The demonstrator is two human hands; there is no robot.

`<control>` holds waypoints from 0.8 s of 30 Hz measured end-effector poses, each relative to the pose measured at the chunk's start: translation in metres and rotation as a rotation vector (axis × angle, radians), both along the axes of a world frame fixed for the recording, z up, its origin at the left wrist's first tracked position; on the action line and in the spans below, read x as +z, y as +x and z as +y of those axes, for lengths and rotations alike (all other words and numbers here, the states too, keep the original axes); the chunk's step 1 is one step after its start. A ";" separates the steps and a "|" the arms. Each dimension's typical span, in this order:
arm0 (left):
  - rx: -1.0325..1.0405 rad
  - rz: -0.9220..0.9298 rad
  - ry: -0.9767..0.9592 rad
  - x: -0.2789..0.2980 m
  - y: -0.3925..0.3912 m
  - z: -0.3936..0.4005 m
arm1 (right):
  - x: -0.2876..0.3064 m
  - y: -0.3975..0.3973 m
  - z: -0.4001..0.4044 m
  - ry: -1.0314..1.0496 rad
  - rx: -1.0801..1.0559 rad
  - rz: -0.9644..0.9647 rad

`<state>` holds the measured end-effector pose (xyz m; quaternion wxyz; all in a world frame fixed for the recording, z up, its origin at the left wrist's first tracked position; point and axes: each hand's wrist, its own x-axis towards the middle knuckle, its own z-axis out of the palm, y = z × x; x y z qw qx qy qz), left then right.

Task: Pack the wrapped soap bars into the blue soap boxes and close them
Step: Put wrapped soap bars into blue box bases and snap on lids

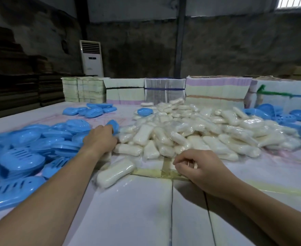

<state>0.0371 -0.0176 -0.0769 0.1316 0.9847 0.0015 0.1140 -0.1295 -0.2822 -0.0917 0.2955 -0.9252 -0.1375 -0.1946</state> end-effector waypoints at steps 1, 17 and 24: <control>0.005 -0.026 -0.016 0.000 0.000 -0.001 | 0.000 0.000 0.000 0.003 0.001 -0.001; -0.801 -0.437 -0.430 0.020 -0.073 -0.067 | 0.013 0.000 -0.010 0.348 -0.120 -0.076; -1.127 -0.130 -0.619 0.015 -0.097 -0.084 | 0.018 0.007 -0.038 0.640 -0.259 -0.004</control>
